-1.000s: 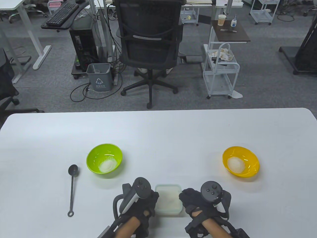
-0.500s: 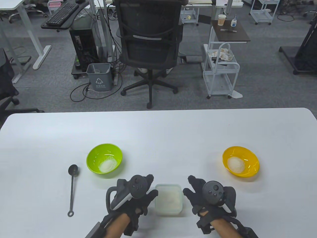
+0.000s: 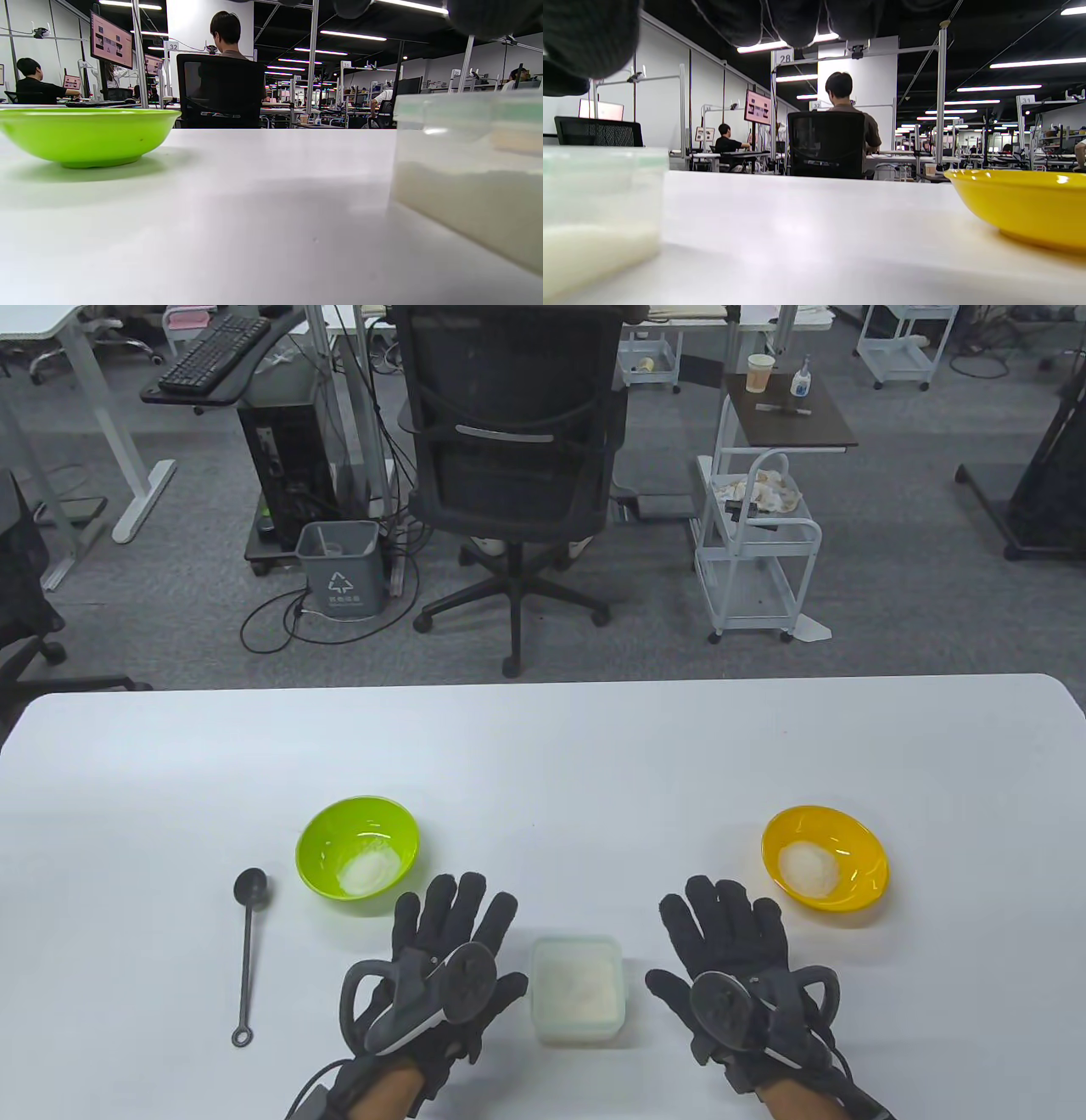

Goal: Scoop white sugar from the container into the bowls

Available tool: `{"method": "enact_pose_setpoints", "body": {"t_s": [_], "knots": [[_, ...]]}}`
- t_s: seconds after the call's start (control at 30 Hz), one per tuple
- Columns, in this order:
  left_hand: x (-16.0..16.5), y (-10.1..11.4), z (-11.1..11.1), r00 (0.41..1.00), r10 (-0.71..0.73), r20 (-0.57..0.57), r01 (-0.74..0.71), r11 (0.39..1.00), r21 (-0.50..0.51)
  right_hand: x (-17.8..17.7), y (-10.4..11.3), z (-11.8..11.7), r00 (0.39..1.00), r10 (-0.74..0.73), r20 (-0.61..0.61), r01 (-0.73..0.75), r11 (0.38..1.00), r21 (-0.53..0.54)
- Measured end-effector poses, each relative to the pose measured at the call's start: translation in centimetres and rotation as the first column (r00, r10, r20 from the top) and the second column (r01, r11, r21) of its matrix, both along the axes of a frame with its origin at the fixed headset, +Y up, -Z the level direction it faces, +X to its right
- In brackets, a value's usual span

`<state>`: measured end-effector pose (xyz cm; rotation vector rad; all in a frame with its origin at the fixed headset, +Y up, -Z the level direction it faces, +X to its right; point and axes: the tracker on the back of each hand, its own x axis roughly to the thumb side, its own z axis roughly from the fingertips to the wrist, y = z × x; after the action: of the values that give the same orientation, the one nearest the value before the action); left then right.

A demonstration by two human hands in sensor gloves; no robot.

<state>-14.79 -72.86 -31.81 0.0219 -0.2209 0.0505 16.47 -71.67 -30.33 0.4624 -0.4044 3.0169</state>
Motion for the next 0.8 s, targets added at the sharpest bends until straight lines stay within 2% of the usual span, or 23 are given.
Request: {"method": "enact_pose_setpoints", "body": {"t_s": [0.3, 0.4, 0.8], "knots": [[-0.75, -0.36, 0.45, 0.999, 0.046, -0.004, -0.046, 0.999, -0.021, 0.15, -0.18, 0.26, 1.0, -0.009, 0.003, 0.009, 1.0, -0.012], [-0.7, -0.29, 0.61, 0.998, 0.06, 0.007, -0.06, 0.998, 0.0, 0.19, -0.21, 0.25, 1.0, -0.028, 0.003, 0.028, 0.999, -0.02], [-0.36, -0.63, 0.52, 0.999, 0.045, 0.013, -0.044, 0.997, -0.056, 0.21, -0.63, 0.3, 0.999, -0.043, 0.012, 0.043, 0.998, -0.046]]}}
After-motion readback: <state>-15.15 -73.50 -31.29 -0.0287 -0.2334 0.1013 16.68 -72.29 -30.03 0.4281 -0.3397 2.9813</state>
